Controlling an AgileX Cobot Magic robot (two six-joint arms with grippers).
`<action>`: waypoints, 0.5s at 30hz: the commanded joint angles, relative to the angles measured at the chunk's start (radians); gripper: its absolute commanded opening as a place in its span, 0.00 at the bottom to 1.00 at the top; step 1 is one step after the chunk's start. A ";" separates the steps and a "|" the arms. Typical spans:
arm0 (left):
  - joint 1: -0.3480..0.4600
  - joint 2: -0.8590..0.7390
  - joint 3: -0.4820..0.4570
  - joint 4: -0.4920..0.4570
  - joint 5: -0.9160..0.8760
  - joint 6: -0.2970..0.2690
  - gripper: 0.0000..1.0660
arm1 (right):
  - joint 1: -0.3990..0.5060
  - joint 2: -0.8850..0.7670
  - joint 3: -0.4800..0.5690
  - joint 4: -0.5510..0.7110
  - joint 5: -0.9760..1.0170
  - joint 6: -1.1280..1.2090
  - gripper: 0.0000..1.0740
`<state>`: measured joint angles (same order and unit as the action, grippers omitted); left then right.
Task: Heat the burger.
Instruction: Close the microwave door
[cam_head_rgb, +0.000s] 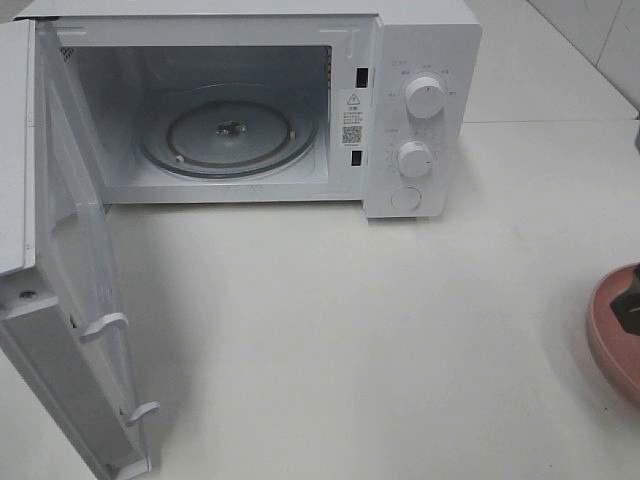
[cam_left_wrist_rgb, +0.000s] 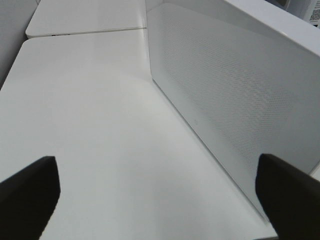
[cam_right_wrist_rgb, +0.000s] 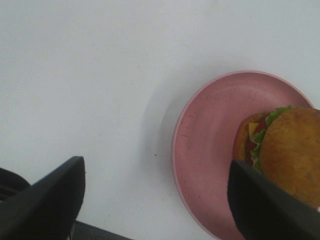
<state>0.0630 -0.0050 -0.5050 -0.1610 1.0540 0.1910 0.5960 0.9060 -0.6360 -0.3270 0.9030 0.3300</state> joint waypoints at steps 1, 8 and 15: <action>0.006 -0.017 0.001 -0.006 -0.011 -0.001 0.94 | -0.005 -0.023 -0.003 -0.003 0.025 -0.019 0.71; 0.006 -0.017 0.001 -0.006 -0.011 -0.001 0.94 | -0.005 -0.163 0.015 -0.003 0.097 -0.026 0.71; 0.006 -0.017 0.001 -0.006 -0.011 -0.001 0.94 | -0.005 -0.306 0.098 -0.001 0.130 -0.027 0.71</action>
<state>0.0630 -0.0050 -0.5050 -0.1610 1.0540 0.1910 0.5960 0.6220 -0.5560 -0.3270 1.0200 0.3120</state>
